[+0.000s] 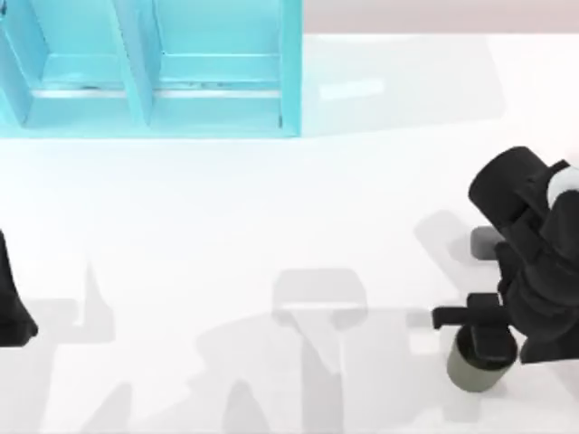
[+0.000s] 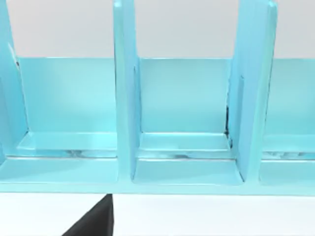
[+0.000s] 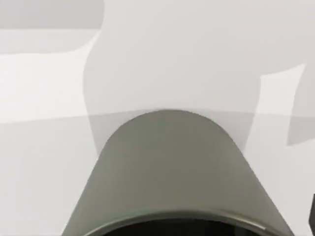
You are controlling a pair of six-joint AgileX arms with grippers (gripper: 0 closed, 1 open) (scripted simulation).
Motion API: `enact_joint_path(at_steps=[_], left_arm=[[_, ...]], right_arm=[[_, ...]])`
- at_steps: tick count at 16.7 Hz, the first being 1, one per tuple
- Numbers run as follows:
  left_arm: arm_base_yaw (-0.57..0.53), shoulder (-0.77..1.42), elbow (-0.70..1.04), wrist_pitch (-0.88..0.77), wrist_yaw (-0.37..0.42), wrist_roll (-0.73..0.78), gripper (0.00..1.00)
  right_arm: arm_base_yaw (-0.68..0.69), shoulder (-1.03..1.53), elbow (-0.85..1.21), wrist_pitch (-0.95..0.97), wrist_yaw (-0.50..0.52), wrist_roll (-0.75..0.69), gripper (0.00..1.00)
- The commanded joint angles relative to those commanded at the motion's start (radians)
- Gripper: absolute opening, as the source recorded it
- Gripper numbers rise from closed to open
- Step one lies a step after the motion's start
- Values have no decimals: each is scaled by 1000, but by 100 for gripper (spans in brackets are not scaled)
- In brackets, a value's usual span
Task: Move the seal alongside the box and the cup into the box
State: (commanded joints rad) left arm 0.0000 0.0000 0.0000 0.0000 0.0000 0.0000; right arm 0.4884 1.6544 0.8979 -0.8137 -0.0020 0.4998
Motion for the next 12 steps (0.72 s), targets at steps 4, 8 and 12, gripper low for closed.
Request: enact_joint_path(at_steps=[4, 8, 12], left_arm=[[0, 0, 0, 0, 0, 0, 100], [0, 0, 0, 0, 0, 0, 100], [0, 0, 0, 0, 0, 0, 100]], right_arm=[[0, 0, 0, 0, 0, 0, 0], [0, 0, 0, 0, 0, 0, 0], [-3, -3, 3, -3, 0, -3, 0]])
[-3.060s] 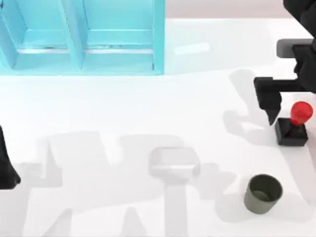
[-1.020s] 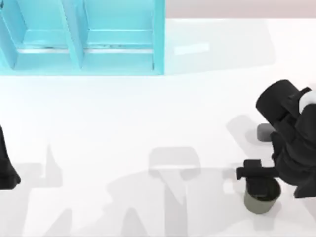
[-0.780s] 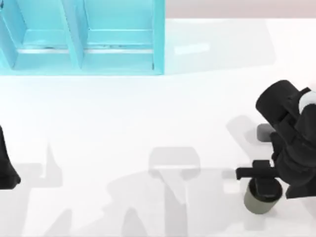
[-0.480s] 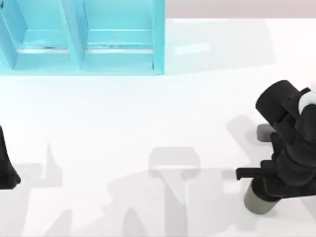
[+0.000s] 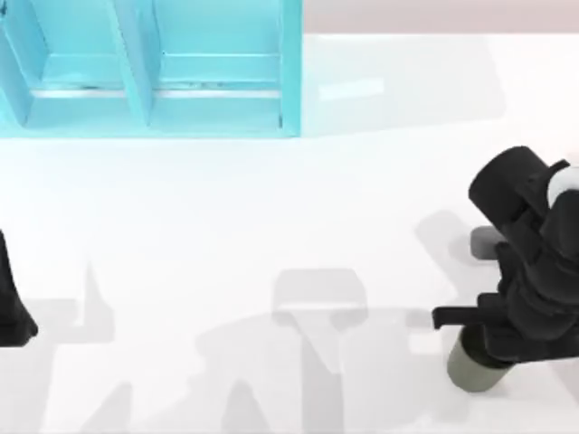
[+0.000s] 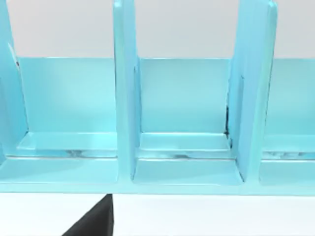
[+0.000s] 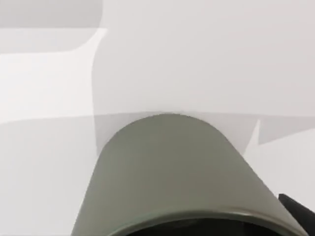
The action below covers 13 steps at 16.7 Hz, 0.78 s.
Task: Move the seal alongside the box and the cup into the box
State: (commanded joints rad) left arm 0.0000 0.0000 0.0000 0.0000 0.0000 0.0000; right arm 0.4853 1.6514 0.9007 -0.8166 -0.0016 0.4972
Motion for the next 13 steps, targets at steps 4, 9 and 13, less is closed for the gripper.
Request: enact_joint_path(at_steps=[4, 9, 13], left_arm=[[0, 0, 0, 0, 0, 0, 100], [0, 0, 0, 0, 0, 0, 100], [0, 0, 0, 0, 0, 0, 100]], right_arm=[[-98, -63, 65, -115, -1, -110, 0], [-329, -195, 164, -371, -2, -332, 0], [-382, -238, 185, -425, -1, -385, 0]])
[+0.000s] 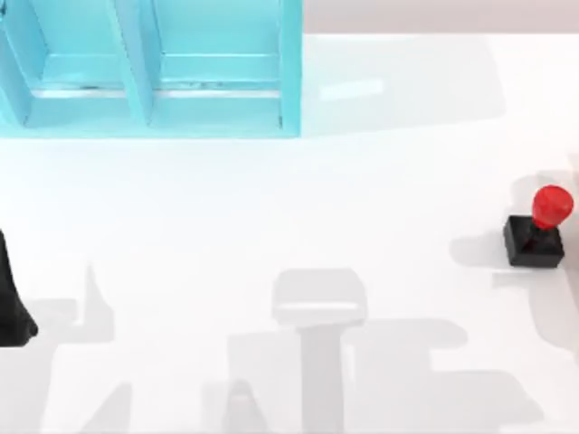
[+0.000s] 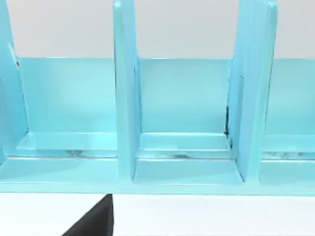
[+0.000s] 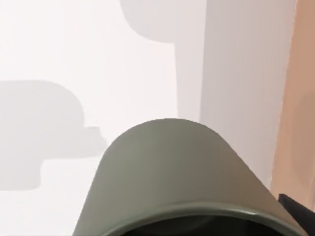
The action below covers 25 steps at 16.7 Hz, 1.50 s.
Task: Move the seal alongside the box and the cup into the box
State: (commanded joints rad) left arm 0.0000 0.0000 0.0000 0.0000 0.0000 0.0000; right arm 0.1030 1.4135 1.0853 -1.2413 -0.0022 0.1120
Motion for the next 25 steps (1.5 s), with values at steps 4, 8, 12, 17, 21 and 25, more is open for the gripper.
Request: enact_joint_path(at_steps=[4, 8, 12, 17, 21, 25], left_arm=[[0, 0, 0, 0, 0, 0, 100], [0, 0, 0, 0, 0, 0, 100], [0, 0, 0, 0, 0, 0, 100], [0, 0, 0, 0, 0, 0, 100], [0, 0, 0, 0, 0, 0, 100], [0, 0, 0, 0, 0, 0, 100]], right_arm=[[-9, 11, 5, 1, 3, -9, 0], [-151, 62, 66, -3, 11, -141, 0], [-425, 94, 95, 38, 16, -429, 0], [-727, 110, 77, 96, 12, -734, 0], [-794, 91, 49, 129, 12, -794, 0], [-791, 94, 54, 129, 11, -793, 0]])
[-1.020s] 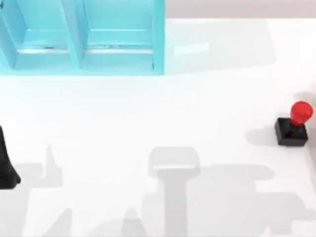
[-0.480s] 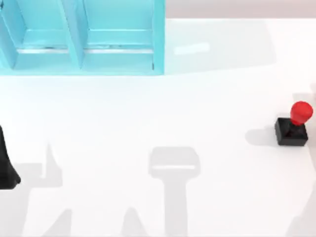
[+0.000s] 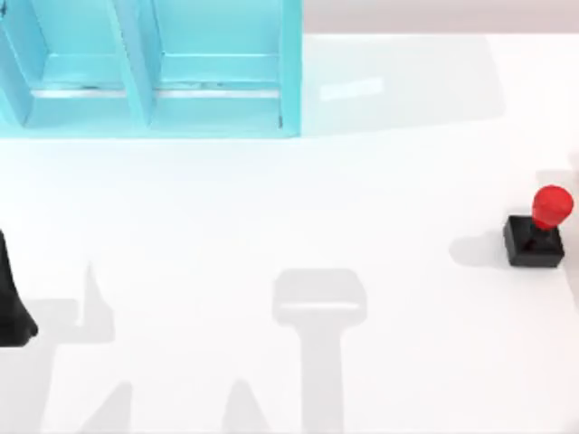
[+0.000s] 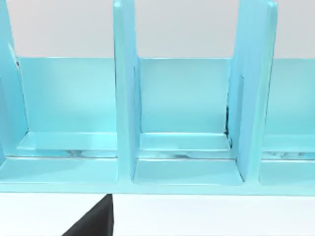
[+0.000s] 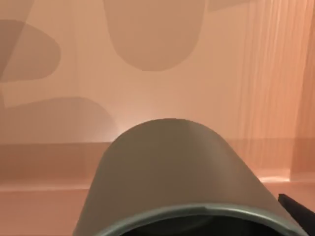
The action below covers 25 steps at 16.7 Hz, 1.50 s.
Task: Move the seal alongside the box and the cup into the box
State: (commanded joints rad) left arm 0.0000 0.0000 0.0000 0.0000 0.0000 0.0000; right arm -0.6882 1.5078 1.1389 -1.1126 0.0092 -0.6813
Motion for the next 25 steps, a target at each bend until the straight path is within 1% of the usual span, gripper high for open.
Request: enact_joint_path(at_steps=[2, 5, 9, 11, 14, 19, 25], left_arm=[[0, 0, 0, 0, 0, 0, 100], [0, 0, 0, 0, 0, 0, 100], [0, 0, 0, 0, 0, 0, 100], [0, 0, 0, 0, 0, 0, 100], [0, 0, 0, 0, 0, 0, 100], [0, 0, 0, 0, 0, 0, 100], [0, 0, 0, 0, 0, 0, 100]], right_arm=[[-11, 4, 22, 35, -18, -10, 0], [-16, 5, 40, 160, -59, -16, 0], [21, 19, -38, 293, -79, 0, 0], [34, 31, -107, 309, -60, 12, 0], [27, 52, -196, 277, -11, 24, 0], [24, 57, -211, 267, 3, 27, 0], [24, 57, -211, 267, 3, 27, 45]])
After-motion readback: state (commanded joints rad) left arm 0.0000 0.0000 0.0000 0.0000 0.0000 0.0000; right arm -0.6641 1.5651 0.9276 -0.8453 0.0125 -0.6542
